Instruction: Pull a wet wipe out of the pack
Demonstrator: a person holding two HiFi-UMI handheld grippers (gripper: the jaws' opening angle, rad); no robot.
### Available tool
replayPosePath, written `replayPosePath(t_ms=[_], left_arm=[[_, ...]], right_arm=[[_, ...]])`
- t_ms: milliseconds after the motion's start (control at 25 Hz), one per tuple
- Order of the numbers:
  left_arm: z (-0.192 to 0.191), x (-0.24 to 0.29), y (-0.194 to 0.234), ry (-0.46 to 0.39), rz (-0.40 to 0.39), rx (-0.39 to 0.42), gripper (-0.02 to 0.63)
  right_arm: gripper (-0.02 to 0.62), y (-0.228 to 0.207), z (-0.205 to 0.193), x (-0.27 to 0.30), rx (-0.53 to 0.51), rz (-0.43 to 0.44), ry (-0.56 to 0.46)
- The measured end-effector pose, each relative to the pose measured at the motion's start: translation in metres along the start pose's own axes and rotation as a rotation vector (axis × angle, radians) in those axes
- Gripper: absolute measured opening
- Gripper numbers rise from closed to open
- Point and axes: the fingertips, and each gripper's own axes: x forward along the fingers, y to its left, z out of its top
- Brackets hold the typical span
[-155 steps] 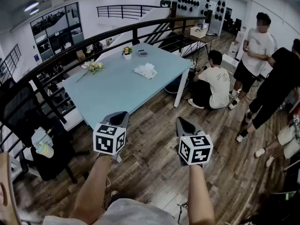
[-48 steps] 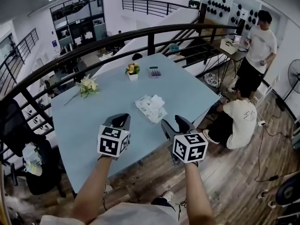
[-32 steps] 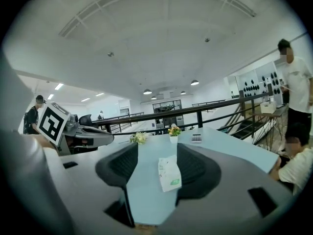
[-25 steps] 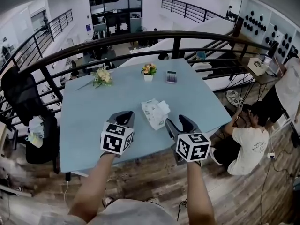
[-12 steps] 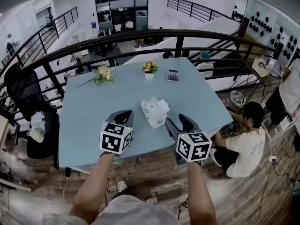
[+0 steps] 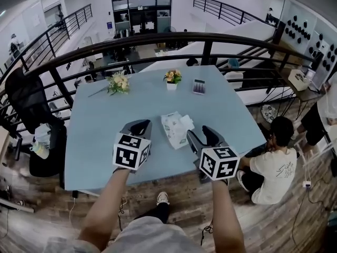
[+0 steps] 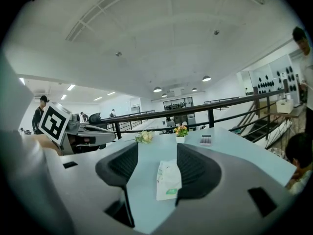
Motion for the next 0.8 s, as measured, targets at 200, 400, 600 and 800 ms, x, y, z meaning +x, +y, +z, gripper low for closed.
replayPosePath(t_ms=[200, 400, 600, 800], left_arm=[[0.007, 0.03, 0.023, -0.002, 0.023, -0.013, -0.006], [0.016, 0.058, 0.052, -0.004, 0.046, -0.025, -0.006], [0.018, 0.078, 0.08, 0.003, 0.067, -0.035, -0.006], [0.018, 0.094, 0.101, 0.005, 0.071, -0.063, -0.006]], right_arm=[[0.232, -0.012, 0.015, 0.037, -0.023, 0.024, 0.003], [0.232, -0.023, 0.025, 0.078, -0.034, 0.046, 0.016], [0.232, -0.027, 0.032, 0.115, -0.04, 0.064, 0.03], [0.232, -0.025, 0.04, 0.146, -0.04, 0.08, 0.045]])
